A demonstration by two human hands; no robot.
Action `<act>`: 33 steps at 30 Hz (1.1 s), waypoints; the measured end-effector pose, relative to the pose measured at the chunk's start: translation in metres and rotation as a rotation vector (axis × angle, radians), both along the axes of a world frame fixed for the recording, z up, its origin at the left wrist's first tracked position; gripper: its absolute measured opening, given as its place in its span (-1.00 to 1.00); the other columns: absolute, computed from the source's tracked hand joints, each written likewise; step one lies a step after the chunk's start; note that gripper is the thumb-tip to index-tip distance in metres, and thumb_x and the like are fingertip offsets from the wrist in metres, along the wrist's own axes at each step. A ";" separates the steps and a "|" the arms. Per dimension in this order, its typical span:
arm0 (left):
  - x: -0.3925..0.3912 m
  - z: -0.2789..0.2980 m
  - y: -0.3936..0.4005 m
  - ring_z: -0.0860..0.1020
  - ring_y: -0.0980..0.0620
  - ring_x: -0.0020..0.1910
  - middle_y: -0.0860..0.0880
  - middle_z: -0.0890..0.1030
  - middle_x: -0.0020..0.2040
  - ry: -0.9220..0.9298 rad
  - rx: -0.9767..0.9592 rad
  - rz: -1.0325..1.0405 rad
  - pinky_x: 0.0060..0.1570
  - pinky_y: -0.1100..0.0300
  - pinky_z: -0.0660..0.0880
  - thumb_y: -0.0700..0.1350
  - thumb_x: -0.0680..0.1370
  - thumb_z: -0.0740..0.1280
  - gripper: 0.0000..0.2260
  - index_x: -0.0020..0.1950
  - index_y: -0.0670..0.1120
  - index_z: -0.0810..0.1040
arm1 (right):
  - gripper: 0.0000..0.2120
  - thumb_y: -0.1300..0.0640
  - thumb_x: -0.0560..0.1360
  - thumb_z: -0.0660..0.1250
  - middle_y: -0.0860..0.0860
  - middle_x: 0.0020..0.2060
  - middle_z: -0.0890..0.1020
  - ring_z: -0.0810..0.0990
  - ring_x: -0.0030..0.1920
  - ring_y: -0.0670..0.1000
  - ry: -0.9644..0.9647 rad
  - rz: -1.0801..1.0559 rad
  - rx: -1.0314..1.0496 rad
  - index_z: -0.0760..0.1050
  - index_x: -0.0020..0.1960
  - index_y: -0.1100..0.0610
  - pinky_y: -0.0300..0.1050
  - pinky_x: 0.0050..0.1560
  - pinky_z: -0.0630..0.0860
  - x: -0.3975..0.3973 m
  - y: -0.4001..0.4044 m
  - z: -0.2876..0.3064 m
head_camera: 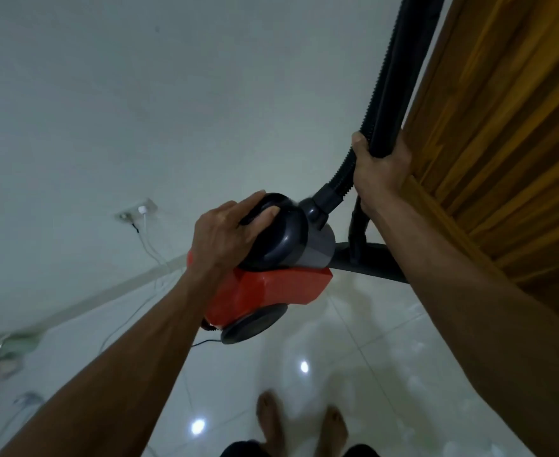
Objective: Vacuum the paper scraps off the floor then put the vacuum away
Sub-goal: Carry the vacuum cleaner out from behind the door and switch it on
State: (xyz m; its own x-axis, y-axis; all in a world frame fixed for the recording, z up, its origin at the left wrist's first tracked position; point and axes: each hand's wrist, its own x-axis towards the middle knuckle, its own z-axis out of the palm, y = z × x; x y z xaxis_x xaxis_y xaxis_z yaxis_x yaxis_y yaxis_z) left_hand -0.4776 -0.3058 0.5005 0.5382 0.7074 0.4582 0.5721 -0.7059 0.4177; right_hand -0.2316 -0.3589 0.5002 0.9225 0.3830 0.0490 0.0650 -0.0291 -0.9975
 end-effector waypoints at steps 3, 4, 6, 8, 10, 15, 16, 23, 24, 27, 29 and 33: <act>-0.038 -0.003 -0.012 0.66 -0.10 -0.28 -0.08 0.70 -0.23 0.009 -0.026 -0.011 -0.22 -0.01 0.62 0.27 0.54 0.27 -0.59 0.23 0.07 0.65 | -0.45 0.03 0.48 0.47 0.00 0.13 0.65 0.63 0.07 -0.08 -0.028 0.013 -0.005 0.47 0.43 0.12 -0.18 0.12 0.62 -0.038 -0.010 0.002; -0.052 -0.004 -0.014 0.66 -0.10 -0.28 -0.08 0.70 -0.23 0.013 -0.025 -0.020 -0.22 -0.01 0.62 0.27 0.54 0.26 -0.59 0.23 0.07 0.65 | -0.44 0.03 0.48 0.47 0.00 0.14 0.65 0.63 0.09 -0.07 -0.035 0.012 -0.006 0.47 0.43 0.12 -0.14 0.14 0.62 -0.053 -0.014 0.002; -0.083 -0.005 -0.016 0.66 -0.10 -0.29 -0.08 0.70 -0.23 0.011 -0.014 -0.041 -0.24 -0.01 0.62 0.26 0.55 0.26 -0.59 0.24 0.06 0.65 | -0.44 0.02 0.47 0.48 0.01 0.16 0.64 0.63 0.10 -0.06 -0.032 0.007 -0.012 0.46 0.43 0.11 -0.10 0.16 0.62 -0.084 -0.019 0.003; -0.120 -0.008 -0.017 0.65 -0.09 -0.30 -0.08 0.69 -0.25 -0.005 0.021 -0.063 -0.27 -0.01 0.61 0.24 0.56 0.27 -0.62 0.23 0.07 0.65 | -0.43 0.02 0.47 0.48 0.00 0.16 0.64 0.63 0.08 -0.08 -0.025 -0.001 -0.003 0.46 0.44 0.10 -0.19 0.12 0.62 -0.120 -0.023 0.003; -0.161 -0.011 -0.018 0.64 -0.08 -0.31 -0.07 0.68 -0.26 -0.014 0.034 -0.077 -0.28 0.00 0.60 0.25 0.56 0.26 -0.62 0.23 0.08 0.64 | -0.44 0.04 0.49 0.48 -0.04 0.12 0.63 0.61 0.00 -0.18 -0.016 -0.019 0.015 0.45 0.44 0.10 -0.45 -0.04 0.55 -0.160 -0.027 0.002; -0.268 -0.009 -0.023 0.62 -0.05 -0.32 -0.04 0.67 -0.26 0.051 0.060 -0.095 -0.30 0.03 0.58 0.28 0.57 0.21 -0.60 0.26 0.12 0.63 | -0.49 0.12 0.51 0.48 -0.20 -0.02 0.58 0.56 -0.09 -0.33 0.022 -0.071 0.051 0.45 0.42 0.14 -0.57 -0.16 0.45 -0.272 -0.038 0.007; -0.286 -0.008 -0.023 0.62 -0.05 -0.33 -0.04 0.67 -0.26 0.055 0.068 -0.113 -0.31 0.03 0.58 0.27 0.58 0.22 -0.61 0.25 0.11 0.63 | -0.48 0.11 0.51 0.48 -0.16 0.01 0.60 0.57 -0.06 -0.30 0.024 -0.085 0.045 0.45 0.43 0.14 -0.55 -0.14 0.47 -0.292 -0.042 0.009; -0.374 -0.011 -0.046 0.60 -0.08 -0.47 -0.08 0.70 -0.25 0.018 0.368 -0.346 -0.59 0.09 0.53 -0.19 0.34 0.64 -0.47 0.18 0.06 0.47 | -0.41 0.06 0.49 0.49 -0.04 0.21 0.63 0.61 0.13 -0.12 -0.028 -0.111 -0.019 0.42 0.48 0.08 -0.34 0.14 0.57 -0.387 -0.077 -0.004; -0.383 -0.014 -0.051 0.60 -0.09 -0.48 -0.09 0.69 -0.26 0.020 0.394 -0.364 -0.61 0.11 0.52 -0.21 0.30 0.66 -0.42 0.17 0.05 0.46 | -0.42 0.05 0.49 0.49 -0.02 0.20 0.64 0.62 0.12 -0.11 -0.028 -0.105 -0.027 0.43 0.47 0.08 -0.21 0.17 0.60 -0.397 -0.085 -0.008; -0.411 -0.024 -0.066 0.61 -0.08 -0.44 -0.10 0.70 -0.22 0.038 0.346 -0.390 -0.55 0.06 0.56 -0.16 0.37 0.61 -0.51 0.20 0.03 0.47 | -0.43 0.06 0.48 0.50 -0.01 0.16 0.66 0.64 0.11 -0.09 -0.011 -0.101 -0.020 0.45 0.45 0.07 -0.06 0.17 0.63 -0.424 -0.112 -0.017; -0.428 -0.026 -0.080 0.59 -0.01 -0.30 0.01 0.67 -0.17 0.127 0.028 -0.323 -0.31 -0.08 0.61 0.13 0.59 0.35 -0.70 0.28 0.09 0.50 | -0.42 0.06 0.48 0.50 -0.04 0.16 0.66 0.64 0.12 -0.09 -0.007 -0.110 -0.019 0.44 0.46 0.02 -0.03 0.19 0.62 -0.440 -0.132 -0.025; -0.460 -0.054 -0.111 0.48 0.09 -0.20 0.19 0.49 -0.14 0.237 -0.188 -0.272 -0.14 -0.08 0.58 0.37 0.58 0.09 -0.54 0.38 0.21 0.44 | -0.41 0.04 0.47 0.50 -0.04 0.15 0.66 0.64 0.11 -0.07 0.026 -0.133 -0.020 0.43 0.47 -0.01 0.02 0.15 0.64 -0.469 -0.175 -0.050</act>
State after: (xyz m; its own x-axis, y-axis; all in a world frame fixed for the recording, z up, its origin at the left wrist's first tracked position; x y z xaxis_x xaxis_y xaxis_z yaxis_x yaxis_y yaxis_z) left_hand -0.9372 -0.4164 0.4461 0.7925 0.5843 0.1749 0.4710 -0.7685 0.4330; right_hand -0.7007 -0.5337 0.4503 0.9659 0.2583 0.0181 0.0336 -0.0558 -0.9979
